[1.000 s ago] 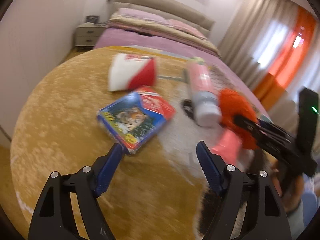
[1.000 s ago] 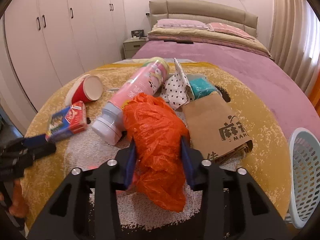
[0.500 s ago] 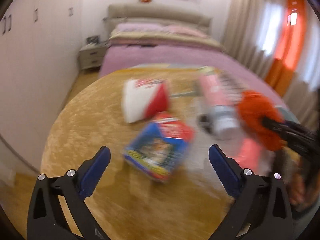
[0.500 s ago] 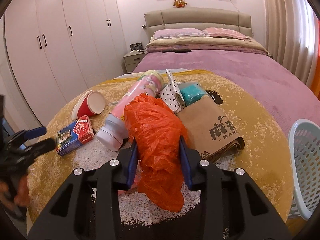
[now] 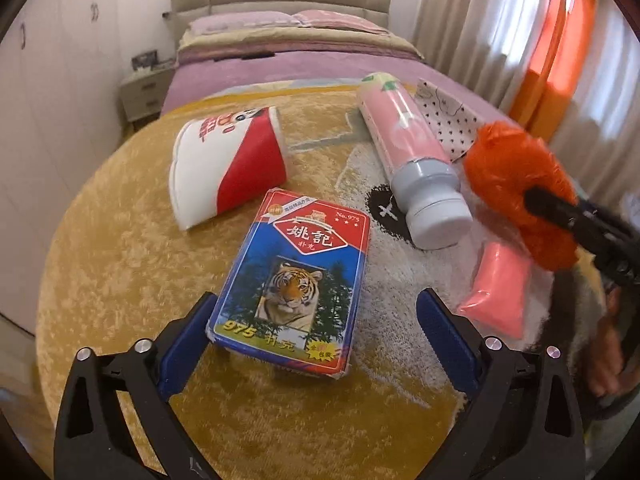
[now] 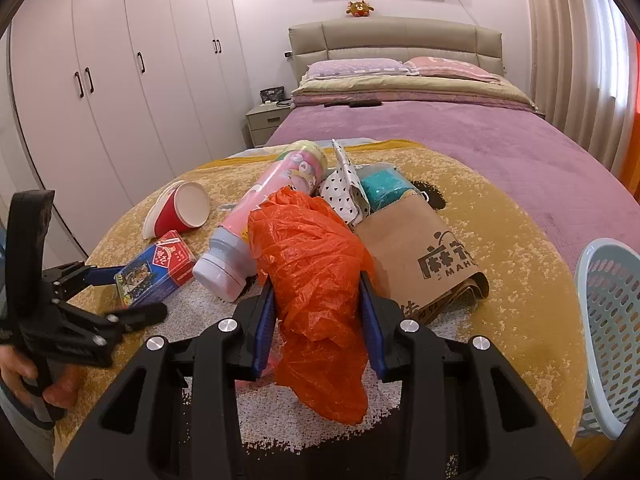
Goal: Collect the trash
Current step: 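Grasp the tiger card box with the left tool while the right tool grasps the orange plastic bag, then drop the card box into the basket with the left tool while the right tool drops the orange bag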
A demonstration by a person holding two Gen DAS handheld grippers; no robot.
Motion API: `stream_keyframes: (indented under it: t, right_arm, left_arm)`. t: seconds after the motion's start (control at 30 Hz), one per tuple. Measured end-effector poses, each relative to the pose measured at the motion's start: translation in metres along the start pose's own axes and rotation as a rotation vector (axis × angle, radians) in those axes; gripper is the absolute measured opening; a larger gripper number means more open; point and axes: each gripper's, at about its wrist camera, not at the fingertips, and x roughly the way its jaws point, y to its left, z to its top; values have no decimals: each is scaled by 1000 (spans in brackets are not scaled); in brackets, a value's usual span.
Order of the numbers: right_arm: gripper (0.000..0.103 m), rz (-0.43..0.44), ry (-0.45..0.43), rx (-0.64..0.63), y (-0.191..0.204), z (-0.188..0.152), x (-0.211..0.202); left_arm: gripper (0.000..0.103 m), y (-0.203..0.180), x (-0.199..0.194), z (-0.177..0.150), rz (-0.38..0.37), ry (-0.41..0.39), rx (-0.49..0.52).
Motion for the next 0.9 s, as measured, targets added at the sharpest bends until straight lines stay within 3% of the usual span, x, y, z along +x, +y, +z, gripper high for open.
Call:
stream_keyframes:
  t: [0.13, 0.33, 0.5, 0.7, 0.9]
  right_arm:
    - [35, 2, -26, 6, -1, -2, -5]
    - [35, -17, -51, -9, 3, -4, -11]
    - [35, -9, -60, 17, 1, -5, -23]
    - [35, 6, -116, 73, -13, -2, -67]
    - [35, -82, -181, 144, -53, 4, -111]
  left_arm:
    - [68, -1, 3, 4, 75, 3, -7]
    - [66, -1, -6, 2, 99, -11, -18]
    - [65, -11, -30, -8, 63, -63, -41]
    - [64, -42, -70, -3, -21, -172, -19]
    - [64, -102, -88, 17, -138, -256, 41]
